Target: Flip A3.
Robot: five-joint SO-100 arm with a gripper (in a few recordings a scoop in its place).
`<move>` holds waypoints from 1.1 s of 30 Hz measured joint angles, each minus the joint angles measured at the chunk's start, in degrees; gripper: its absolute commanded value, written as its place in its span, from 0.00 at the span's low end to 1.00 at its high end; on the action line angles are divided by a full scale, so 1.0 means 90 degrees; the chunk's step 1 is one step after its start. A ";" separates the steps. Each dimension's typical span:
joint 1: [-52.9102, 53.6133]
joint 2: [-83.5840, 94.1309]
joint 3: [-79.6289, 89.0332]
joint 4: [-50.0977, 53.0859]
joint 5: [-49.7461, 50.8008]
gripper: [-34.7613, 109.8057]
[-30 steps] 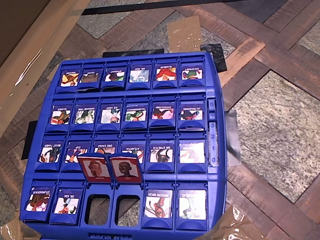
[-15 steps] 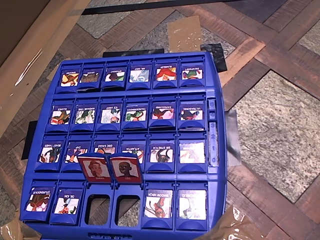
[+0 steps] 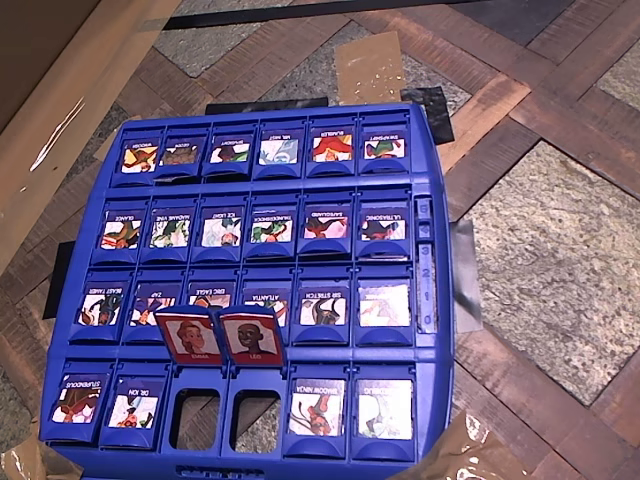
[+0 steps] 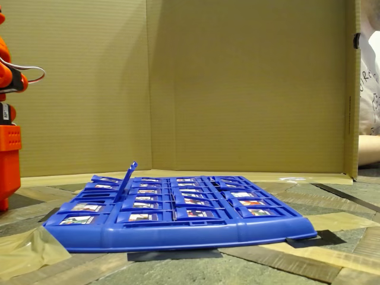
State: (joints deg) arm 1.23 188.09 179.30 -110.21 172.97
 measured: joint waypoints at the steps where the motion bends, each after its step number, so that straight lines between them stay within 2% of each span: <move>1: 0.0000 0.0000 0.0000 0.0000 0.0000 0.24; 33: 0.0000 0.0000 0.0000 0.0000 -0.0293 0.24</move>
State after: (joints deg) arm 1.23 188.09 179.30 -110.21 170.33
